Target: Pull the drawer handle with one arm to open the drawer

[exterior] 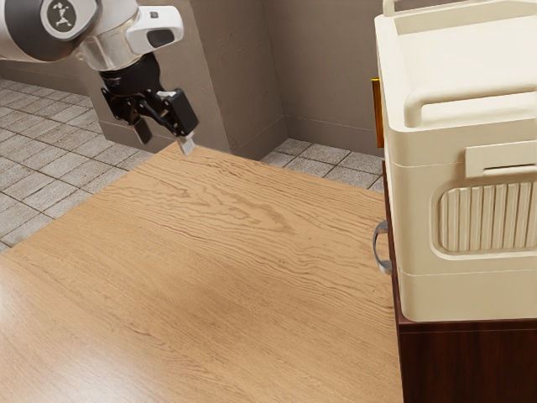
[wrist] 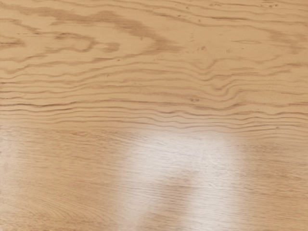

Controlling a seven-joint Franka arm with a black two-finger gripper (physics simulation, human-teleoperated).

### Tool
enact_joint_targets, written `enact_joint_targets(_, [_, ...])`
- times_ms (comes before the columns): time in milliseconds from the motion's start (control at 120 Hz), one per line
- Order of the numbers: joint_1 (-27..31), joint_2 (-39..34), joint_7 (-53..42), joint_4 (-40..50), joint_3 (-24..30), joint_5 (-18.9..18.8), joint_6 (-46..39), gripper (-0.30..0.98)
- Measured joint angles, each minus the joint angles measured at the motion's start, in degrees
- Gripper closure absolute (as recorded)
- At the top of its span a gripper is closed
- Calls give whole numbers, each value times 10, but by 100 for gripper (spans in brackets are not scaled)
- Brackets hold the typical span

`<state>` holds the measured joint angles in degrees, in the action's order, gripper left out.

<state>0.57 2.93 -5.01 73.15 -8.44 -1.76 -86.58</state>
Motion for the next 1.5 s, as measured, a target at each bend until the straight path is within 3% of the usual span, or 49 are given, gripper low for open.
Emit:
enact_joint_targets(217, [-2,-2,-3,-1,1,0,0,2])
enact_joint_targets(442, [14,-39,0,-98,38,-4,19,2])
enact_joint_targets(800, [-7,41,24,-70,36,-2,26,2])
enact_joint_targets(900, [-10,22,28,-3,35,28,-1,2])
enact_joint_targets(1125, [-22,-32,38,185,36,107,-146,2])
enact_joint_targets(1500, [-48,-50,103,258,40,181,-268,2])
